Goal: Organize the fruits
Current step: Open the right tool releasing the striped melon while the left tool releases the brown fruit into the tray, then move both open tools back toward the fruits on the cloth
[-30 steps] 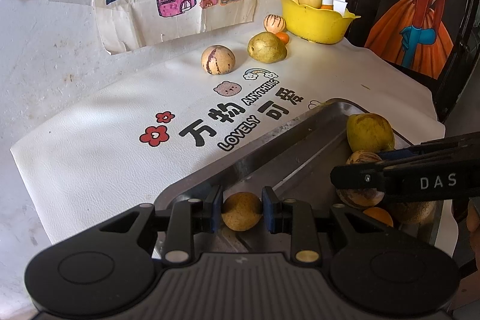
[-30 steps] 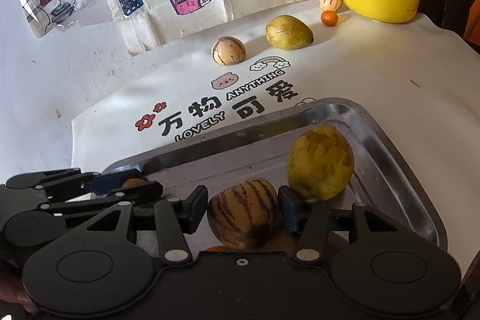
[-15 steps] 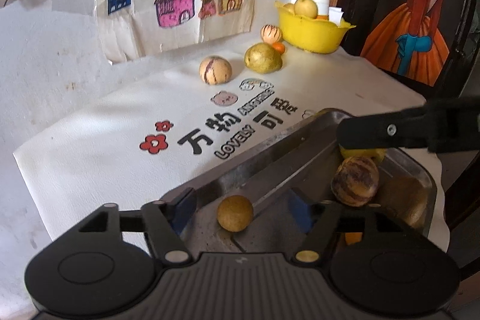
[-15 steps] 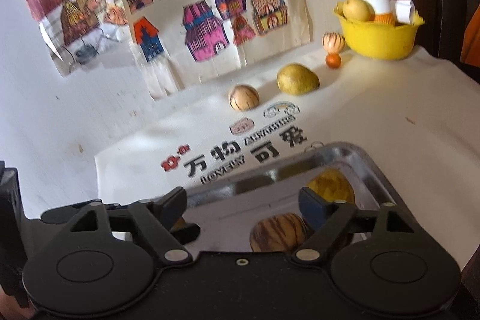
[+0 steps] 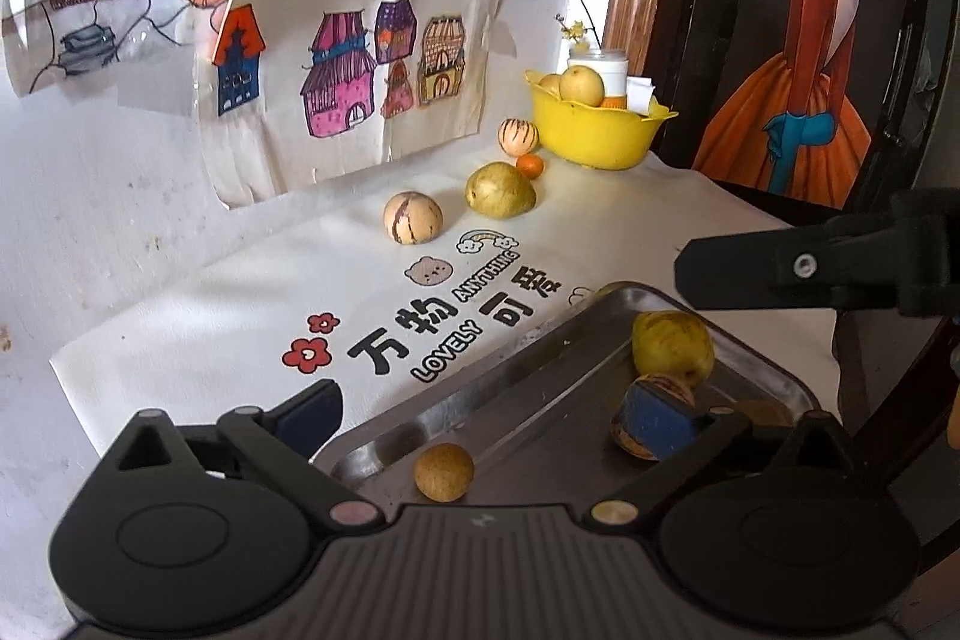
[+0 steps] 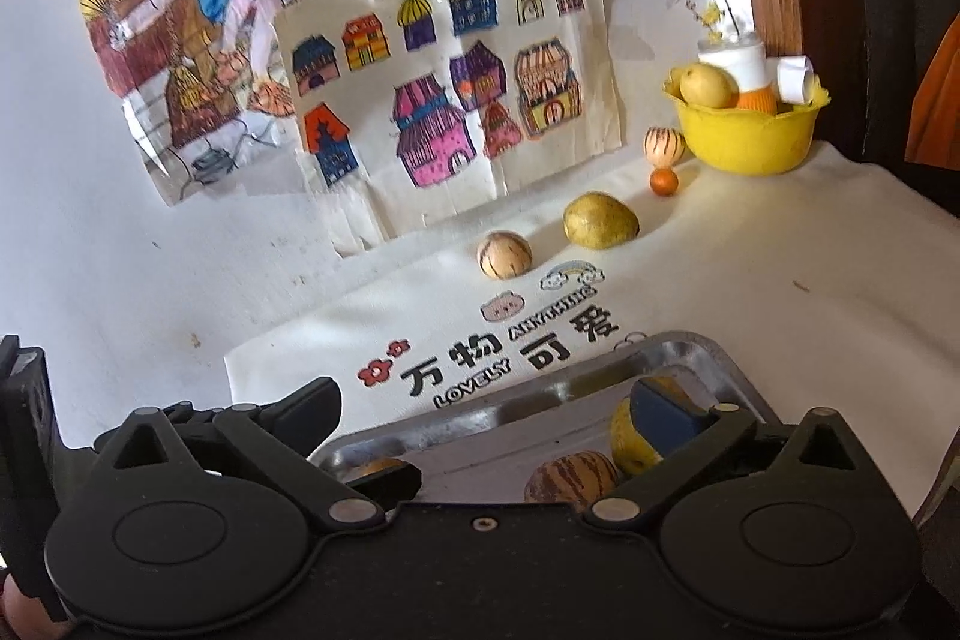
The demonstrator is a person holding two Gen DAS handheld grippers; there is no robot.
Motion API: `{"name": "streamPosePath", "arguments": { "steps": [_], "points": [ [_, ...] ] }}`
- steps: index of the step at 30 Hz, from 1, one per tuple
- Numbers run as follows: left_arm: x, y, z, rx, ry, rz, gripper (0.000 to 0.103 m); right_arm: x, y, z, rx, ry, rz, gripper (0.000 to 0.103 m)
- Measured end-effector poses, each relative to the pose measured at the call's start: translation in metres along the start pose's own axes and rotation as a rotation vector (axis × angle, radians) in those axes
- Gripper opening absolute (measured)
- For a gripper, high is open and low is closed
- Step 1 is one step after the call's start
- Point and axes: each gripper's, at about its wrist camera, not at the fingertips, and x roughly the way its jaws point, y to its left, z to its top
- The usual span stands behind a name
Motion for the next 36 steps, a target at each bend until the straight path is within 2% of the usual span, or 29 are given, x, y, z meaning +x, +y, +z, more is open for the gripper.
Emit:
{"name": "streamPosePath", "arguments": {
  "steps": [22,29,36],
  "points": [
    [-0.063,-0.009,0.012,0.01,-0.112,0.005,0.103,-0.08,0.03,0.004,-0.056,-0.135,-0.005,0.102],
    [-0.063,-0.008,0.012,0.009,-0.11,0.013,0.103,-0.081,0.032,0.003,-0.061,-0.135,-0.001,0.102],
    [-0.044,-0.003,0.016,0.001,-0.077,0.021,0.103,-0.064,0.021,0.008,-0.045,-0.107,-0.001,0.102]
  ]
}}
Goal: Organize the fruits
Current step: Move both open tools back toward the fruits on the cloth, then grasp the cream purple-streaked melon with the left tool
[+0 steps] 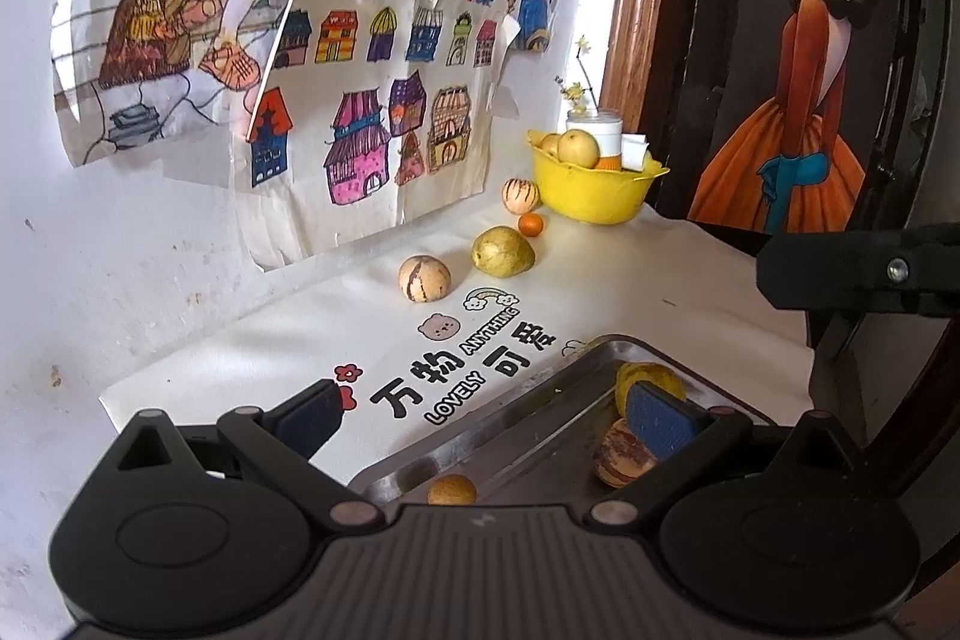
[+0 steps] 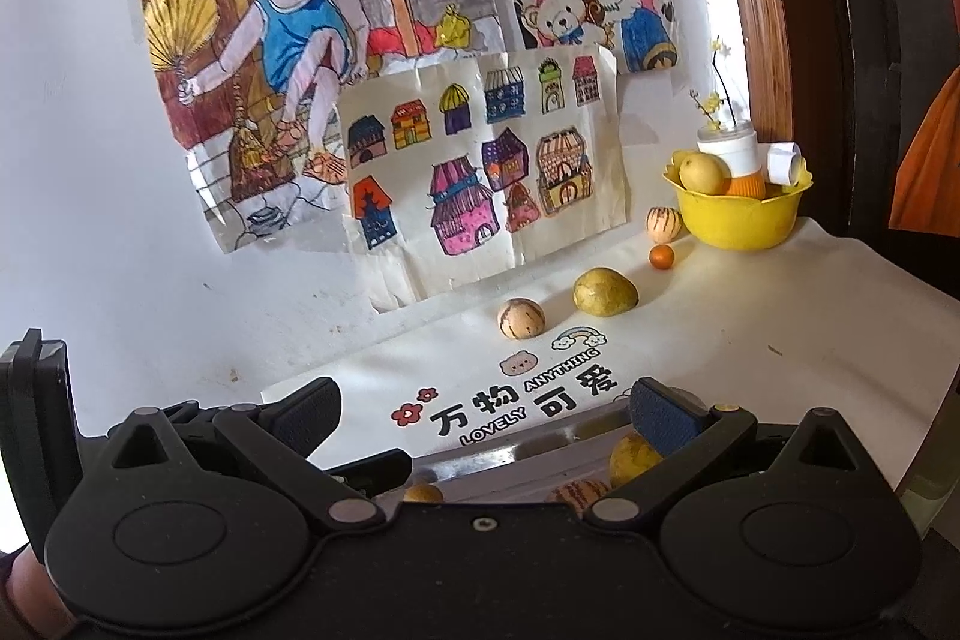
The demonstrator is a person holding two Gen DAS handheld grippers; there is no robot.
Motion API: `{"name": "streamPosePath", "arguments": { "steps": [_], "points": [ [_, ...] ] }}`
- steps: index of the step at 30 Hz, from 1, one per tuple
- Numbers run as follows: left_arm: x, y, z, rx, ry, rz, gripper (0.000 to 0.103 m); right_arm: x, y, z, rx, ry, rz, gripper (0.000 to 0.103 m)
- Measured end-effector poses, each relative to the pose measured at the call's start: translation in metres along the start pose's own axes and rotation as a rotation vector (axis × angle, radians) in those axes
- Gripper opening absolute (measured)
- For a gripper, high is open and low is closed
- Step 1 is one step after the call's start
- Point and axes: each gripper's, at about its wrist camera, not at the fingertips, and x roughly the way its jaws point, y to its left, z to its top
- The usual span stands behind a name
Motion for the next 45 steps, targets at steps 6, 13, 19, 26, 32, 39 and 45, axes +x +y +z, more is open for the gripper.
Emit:
{"name": "streamPosePath", "arguments": {
  "steps": [6,13,19,26,32,39,45],
  "points": [
    [0.023,0.004,0.008,0.0,0.019,0.009,0.103,0.022,-0.013,0.01,-0.007,0.016,-0.006,0.102],
    [0.056,0.009,0.024,0.011,0.023,0.026,0.103,0.05,-0.032,0.029,-0.03,0.034,-0.011,0.102],
    [0.094,0.017,0.041,0.025,0.037,0.049,0.103,0.085,-0.05,0.051,-0.052,0.056,-0.022,0.102],
    [0.14,0.027,0.059,0.036,0.052,0.06,0.103,0.128,-0.068,0.072,-0.076,0.086,-0.028,0.102],
    [0.182,0.032,0.074,0.05,0.059,0.062,0.103,0.17,-0.087,0.092,-0.097,0.115,-0.043,0.102],
    [0.234,0.036,0.085,0.072,0.078,0.057,0.102,0.227,-0.112,0.11,-0.135,0.172,-0.073,0.102],
    [0.266,0.041,0.086,0.077,0.105,0.061,0.102,0.292,-0.137,0.119,-0.129,0.246,-0.113,0.102]
  ]
}}
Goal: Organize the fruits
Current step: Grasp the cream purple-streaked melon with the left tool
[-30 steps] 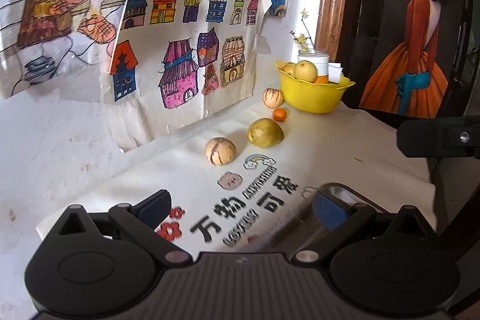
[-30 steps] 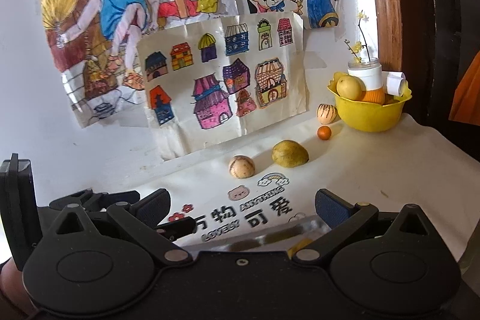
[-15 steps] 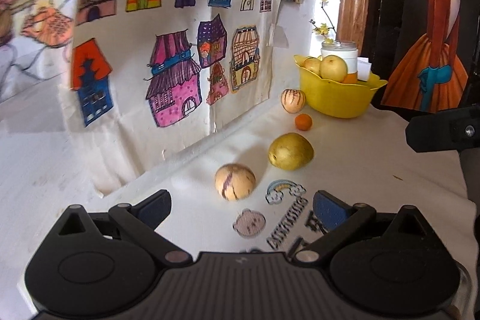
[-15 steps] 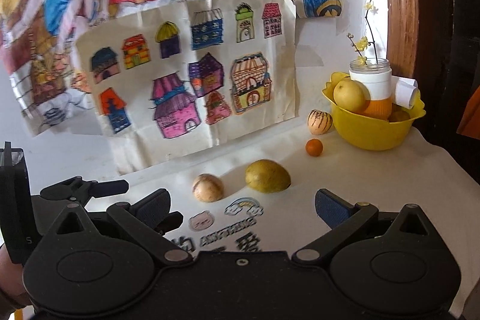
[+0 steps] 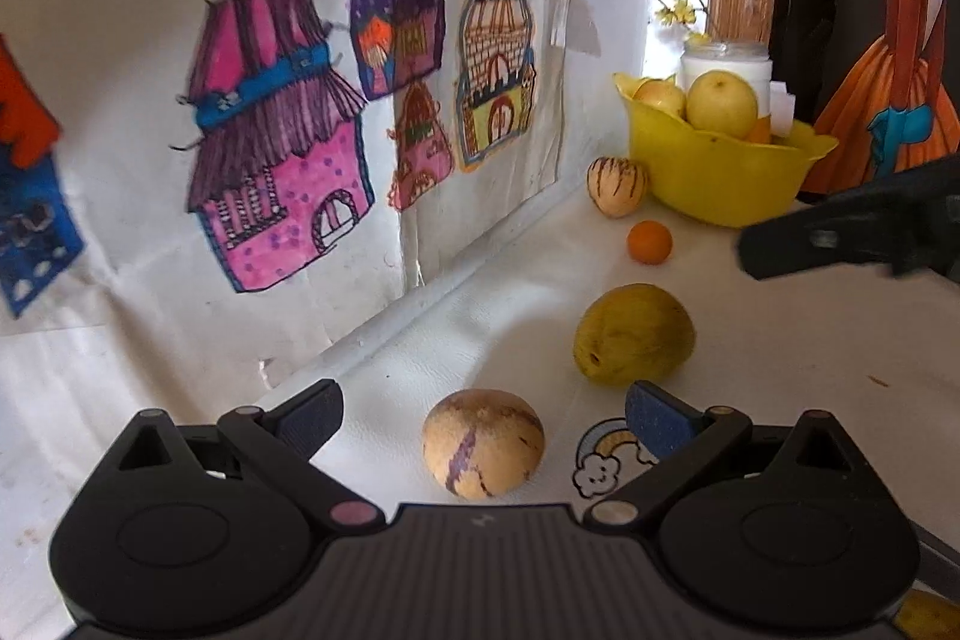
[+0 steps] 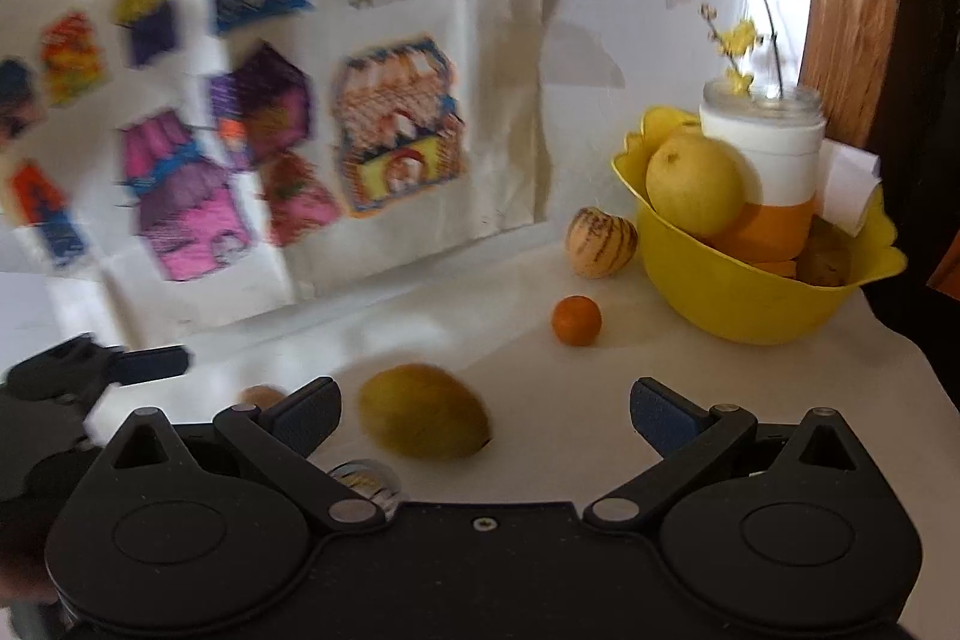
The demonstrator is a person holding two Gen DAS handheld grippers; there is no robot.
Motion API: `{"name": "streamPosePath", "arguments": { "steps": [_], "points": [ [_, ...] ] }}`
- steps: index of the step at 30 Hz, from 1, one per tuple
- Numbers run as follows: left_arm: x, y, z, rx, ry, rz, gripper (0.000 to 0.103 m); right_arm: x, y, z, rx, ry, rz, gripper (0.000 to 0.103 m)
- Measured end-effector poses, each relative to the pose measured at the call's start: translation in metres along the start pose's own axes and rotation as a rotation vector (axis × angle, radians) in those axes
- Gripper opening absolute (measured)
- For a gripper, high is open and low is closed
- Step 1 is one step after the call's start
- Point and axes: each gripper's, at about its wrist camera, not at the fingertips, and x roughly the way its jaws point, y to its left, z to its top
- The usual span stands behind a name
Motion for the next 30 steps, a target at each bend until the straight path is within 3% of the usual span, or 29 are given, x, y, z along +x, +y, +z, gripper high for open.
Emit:
{"name": "streamPosePath", "arguments": {
  "steps": [10,13,17,18,25,27,29,30],
  "points": [
    [0.024,-0.001,-0.005,0.002,0.036,-0.006,0.094,0.078,-0.027,0.024,0.024,0.06,-0.051,0.101],
    [0.028,0.0,-0.009,-0.003,0.045,0.001,0.088,0.098,-0.031,0.028,0.013,0.086,-0.055,0.096],
    [0.035,0.002,-0.011,-0.006,0.07,-0.002,0.062,0.12,-0.033,0.027,-0.006,0.115,-0.059,0.088],
    [0.037,0.002,-0.012,-0.004,0.076,-0.002,0.059,0.124,-0.034,0.026,-0.004,0.116,-0.062,0.088],
    [0.036,-0.002,-0.015,0.013,0.055,0.001,0.055,0.145,-0.041,0.022,0.0,0.117,-0.072,0.078],
    [0.037,-0.003,-0.016,0.018,0.053,-0.001,0.055,0.146,-0.04,0.021,-0.008,0.109,-0.068,0.073],
    [0.038,-0.003,-0.016,0.018,0.052,-0.001,0.055,0.145,-0.039,0.02,-0.023,0.101,-0.067,0.053],
    [0.037,-0.003,-0.016,0.017,0.053,-0.002,0.055,0.144,-0.038,0.02,-0.027,0.101,-0.069,0.05]
  ]
}}
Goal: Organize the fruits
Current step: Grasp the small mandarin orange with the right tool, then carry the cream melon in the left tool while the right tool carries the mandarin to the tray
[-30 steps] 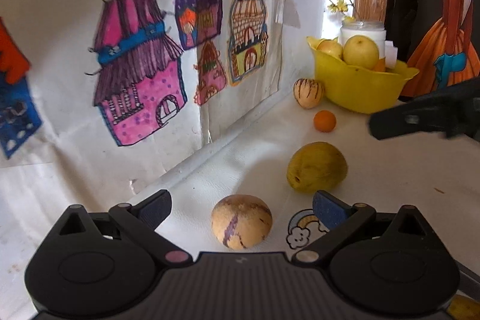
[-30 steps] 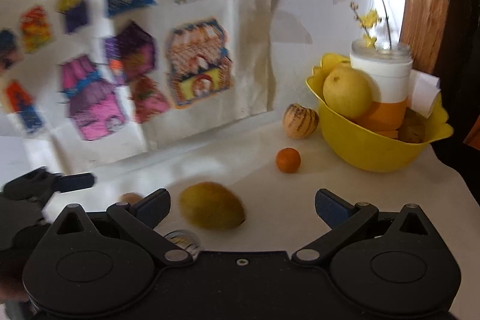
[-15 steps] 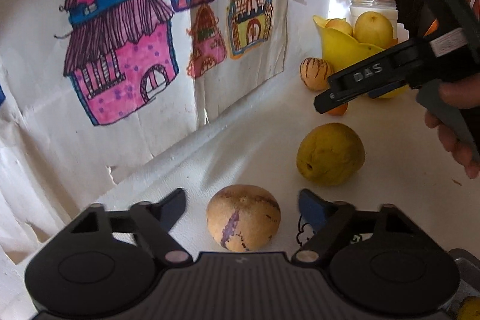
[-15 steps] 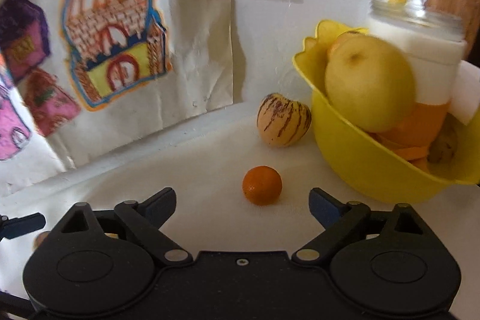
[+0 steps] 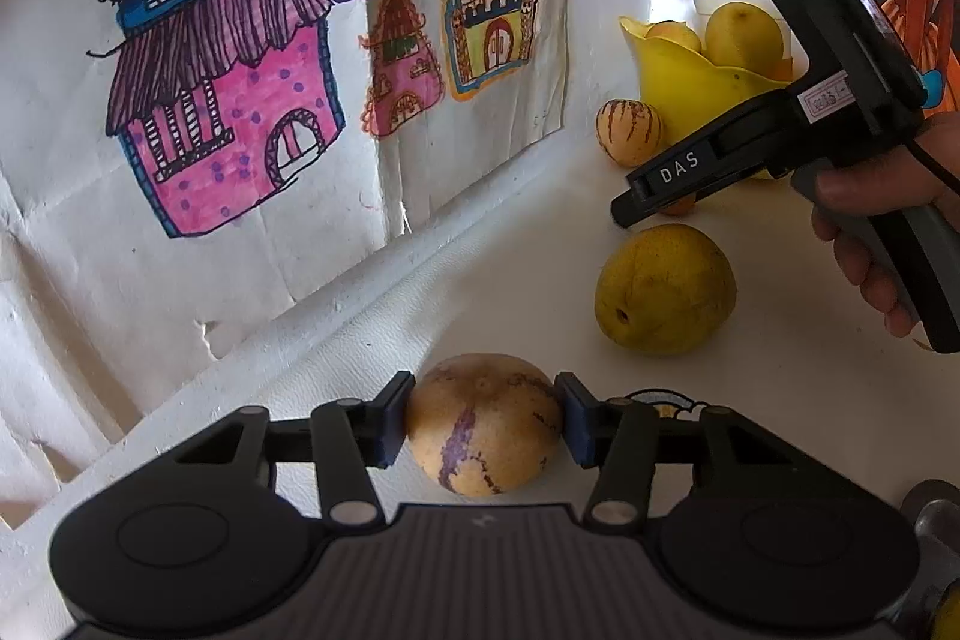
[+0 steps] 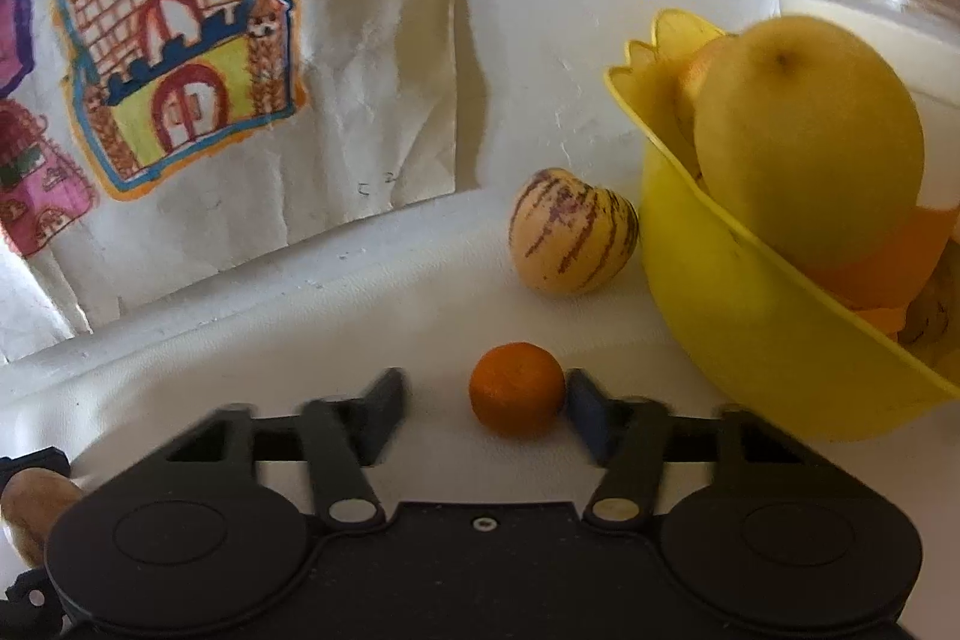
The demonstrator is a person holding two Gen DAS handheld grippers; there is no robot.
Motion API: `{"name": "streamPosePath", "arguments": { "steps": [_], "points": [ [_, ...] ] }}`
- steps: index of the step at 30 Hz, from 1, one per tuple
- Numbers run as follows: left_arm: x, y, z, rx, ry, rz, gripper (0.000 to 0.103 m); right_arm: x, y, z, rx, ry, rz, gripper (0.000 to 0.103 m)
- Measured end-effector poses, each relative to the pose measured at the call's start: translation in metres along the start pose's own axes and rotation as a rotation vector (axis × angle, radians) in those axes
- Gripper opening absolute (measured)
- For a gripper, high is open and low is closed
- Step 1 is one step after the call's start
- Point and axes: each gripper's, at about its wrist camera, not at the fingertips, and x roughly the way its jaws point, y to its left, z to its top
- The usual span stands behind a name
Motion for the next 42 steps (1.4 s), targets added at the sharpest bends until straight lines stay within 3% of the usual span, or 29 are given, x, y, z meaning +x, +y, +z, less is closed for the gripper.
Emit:
{"name": "streamPosePath", "arguments": {
  "steps": [6,10,23,32,42],
  "points": [
    [-0.001,0.001,0.0,-0.008,0.001,-0.002,0.055,-0.004,0.005,-0.005,-0.01,-0.001,0.005,0.047],
    [-0.001,0.001,0.0,-0.01,0.0,-0.004,0.055,-0.002,0.008,-0.005,-0.016,-0.003,0.027,0.034],
    [0.005,0.002,0.005,-0.014,-0.005,-0.003,0.053,-0.021,0.061,-0.008,-0.143,0.011,0.165,0.033],
    [-0.018,0.009,0.007,-0.037,-0.034,0.004,0.052,-0.078,0.079,-0.021,-0.163,-0.047,0.191,0.033],
    [-0.088,0.019,0.015,-0.088,-0.102,0.02,0.052,-0.178,0.101,-0.03,-0.153,-0.148,0.226,0.033]
  ]
}}
